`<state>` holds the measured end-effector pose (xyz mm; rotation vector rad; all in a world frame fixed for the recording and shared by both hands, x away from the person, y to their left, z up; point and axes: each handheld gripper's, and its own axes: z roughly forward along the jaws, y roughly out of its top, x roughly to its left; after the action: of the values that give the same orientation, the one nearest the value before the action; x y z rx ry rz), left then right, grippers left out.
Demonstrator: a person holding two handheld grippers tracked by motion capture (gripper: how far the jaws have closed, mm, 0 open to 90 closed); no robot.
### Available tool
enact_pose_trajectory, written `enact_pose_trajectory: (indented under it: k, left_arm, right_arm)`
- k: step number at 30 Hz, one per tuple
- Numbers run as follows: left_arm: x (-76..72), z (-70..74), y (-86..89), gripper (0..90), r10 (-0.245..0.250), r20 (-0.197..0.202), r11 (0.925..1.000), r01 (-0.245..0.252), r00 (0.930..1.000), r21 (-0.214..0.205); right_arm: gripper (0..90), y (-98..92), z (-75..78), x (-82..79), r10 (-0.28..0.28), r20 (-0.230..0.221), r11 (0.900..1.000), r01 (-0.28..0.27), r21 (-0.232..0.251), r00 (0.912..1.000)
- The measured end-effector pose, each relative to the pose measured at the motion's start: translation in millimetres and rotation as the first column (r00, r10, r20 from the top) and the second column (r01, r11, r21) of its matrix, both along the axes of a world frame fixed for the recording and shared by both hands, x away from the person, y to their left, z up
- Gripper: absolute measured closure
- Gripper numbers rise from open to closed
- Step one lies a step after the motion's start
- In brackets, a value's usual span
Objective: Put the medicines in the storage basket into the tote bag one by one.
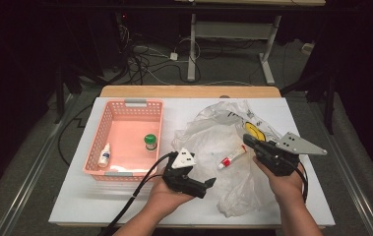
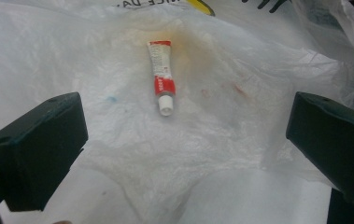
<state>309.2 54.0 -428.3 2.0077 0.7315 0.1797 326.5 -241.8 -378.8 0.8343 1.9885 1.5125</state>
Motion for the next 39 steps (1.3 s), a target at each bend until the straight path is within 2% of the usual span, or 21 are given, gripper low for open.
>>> enact_pose_trajectory:
  k: [10,16,20,24,29,39]
  left_arm:
    - [-6.3,4.5,44.8,0.0,0.072,0.007,0.9973,-0.072,0.9974,-0.010]
    - [-5.6,9.8,68.9,0.0,0.128,0.027,0.9918,-0.127,0.9914,-0.007]
    - [-4.5,10.5,84.4,0.0,0.165,0.039,0.9861,-0.165,0.9855,-0.021]
    - [-2.9,8.0,100.2,0.0,0.201,0.038,0.9797,-0.200,0.9789,-0.011]
    - [-1.3,5.7,116.1,0.0,0.237,0.016,0.9714,-0.237,0.9713,-0.019]
    - [4.1,5.2,143.2,0.0,0.325,0.020,0.9456,-0.325,0.9453,-0.010]
  right_arm:
    - [90.0,1.1,-1.8,0.3,0.002,-0.007,1.0000,-0.002,-0.006,1.0000]
    - [90.0,0.0,-1.7,0.5,-0.005,-0.002,1.0000,0.005,-0.008,1.0000]
    - [90.0,-0.1,-1.4,0.3,-0.005,-0.001,0.9999,0.005,-0.010,1.0000]
    - [90.0,1.7,-0.8,-0.9,-0.002,0.000,1.0000,0.002,-0.009,1.0000]
    - [90.0,1.5,-0.3,-1.8,-0.005,0.000,1.0000,0.005,-0.008,1.0000]
    - [90.0,-0.5,0.8,-1.7,-0.003,0.007,1.0000,0.003,-0.004,1.0000]
